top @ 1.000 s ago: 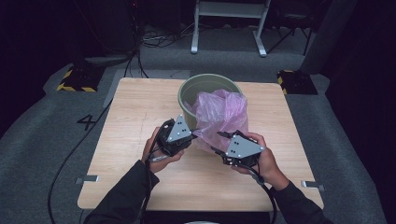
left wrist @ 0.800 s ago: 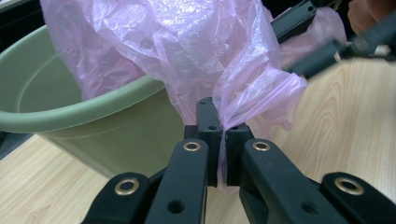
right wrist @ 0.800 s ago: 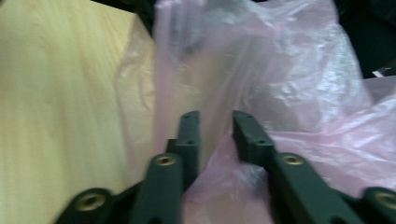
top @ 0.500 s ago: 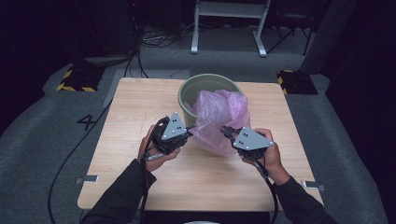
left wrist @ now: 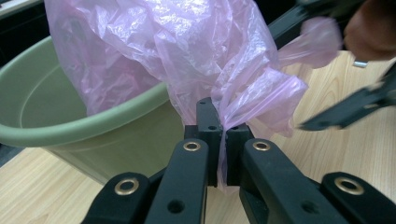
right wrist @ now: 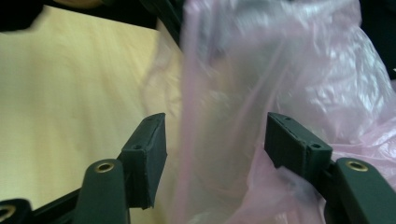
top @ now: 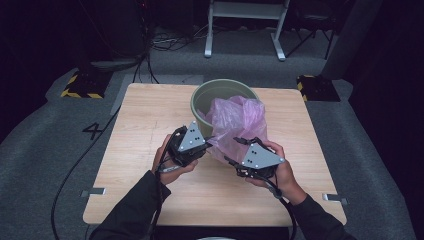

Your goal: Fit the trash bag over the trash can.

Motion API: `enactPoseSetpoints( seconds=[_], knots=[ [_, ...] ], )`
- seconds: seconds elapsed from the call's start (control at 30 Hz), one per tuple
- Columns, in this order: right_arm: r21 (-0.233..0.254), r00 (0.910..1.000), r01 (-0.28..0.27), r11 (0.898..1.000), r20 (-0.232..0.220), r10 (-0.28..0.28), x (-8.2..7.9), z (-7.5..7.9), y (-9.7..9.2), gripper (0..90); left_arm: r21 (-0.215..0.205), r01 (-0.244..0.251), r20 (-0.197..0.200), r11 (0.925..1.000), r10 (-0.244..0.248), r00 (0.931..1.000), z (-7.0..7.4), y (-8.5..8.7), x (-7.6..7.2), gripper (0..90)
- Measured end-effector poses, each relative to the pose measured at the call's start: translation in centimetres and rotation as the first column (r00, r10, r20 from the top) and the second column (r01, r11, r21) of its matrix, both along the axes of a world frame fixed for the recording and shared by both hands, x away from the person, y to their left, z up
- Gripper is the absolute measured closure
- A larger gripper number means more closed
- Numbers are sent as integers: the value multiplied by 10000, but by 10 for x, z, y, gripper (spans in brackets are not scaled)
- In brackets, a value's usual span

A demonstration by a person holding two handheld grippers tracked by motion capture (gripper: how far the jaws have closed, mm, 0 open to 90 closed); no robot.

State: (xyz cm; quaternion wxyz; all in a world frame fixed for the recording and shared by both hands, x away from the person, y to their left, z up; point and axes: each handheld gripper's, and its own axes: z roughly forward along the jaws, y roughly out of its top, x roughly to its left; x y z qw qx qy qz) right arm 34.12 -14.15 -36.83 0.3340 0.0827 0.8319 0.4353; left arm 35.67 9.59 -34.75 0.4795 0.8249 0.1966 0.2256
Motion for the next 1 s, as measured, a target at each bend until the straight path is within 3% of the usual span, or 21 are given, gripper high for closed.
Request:
enactPoseSetpoints(
  seconds=[0.07, 0.17, 0.23, 0.3, 0.43, 0.57, 0.73, 0.83, 0.87, 0.93, 1.0],
  knots=[
    [-31, 9994, 321, 9995, 97, -321, 3, -4, 2, 408, -59, 6, 24, 10000, -6, 10000, 1, 1, 0, 894],
    [-177, 9958, 801, 9966, 456, -792, 5, -8, 5, 525, -154, -30, 44, 9999, 30, 10000, 3, 3, -1, 894],
    [-192, 9951, 833, 9963, 550, -821, 6, -8, 4, 675, -181, -61, 65, 9998, 62, 10000, 4, 5, -1, 894],
    [-190, 9938, 887, 9959, 690, -872, 6, -7, 2, 758, -230, -137, 88, 9996, 139, 9999, 5, 8, -1, 894],
    [-29, 9924, 918, 9958, 826, -913, 7, -4, -5, 845, -161, -273, 65, 9995, 274, 9996, 4, 12, 2, 894],
    [147, 9864, 1202, 9926, 1113, -1211, 8, 3, -14, 859, -151, -429, 82, 9990, 431, 9990, 5, 16, 3, 894],
    [712, 9822, 1535, 9856, 983, -1601, 13, 14, -30, 873, -265, -583, -57, 9979, 581, 9983, 4, 22, 7, 894],
    [860, 9850, 1413, 9862, 878, -1487, 13, 17, -34, 803, -253, -524, -14, 9983, 524, 9986, 4, 19, 5, 894],
    [974, 9893, 1158, 9885, 773, -1235, 12, 18, -35, 724, -262, -485, -29, 9985, 484, 9988, 4, 18, 5, 894],
    [1055, 9945, 805, 9912, 581, -869, 8, 18, -34, 654, -148, -421, 19, 9990, 421, 9991, 4, 15, 4, 893],
    [883, 9995, 141, 9960, 282, -167, 3, 15, -30, 603, -162, -340, -8, 9993, 340, 9994, 4, 12, 3, 894]
  ],
)
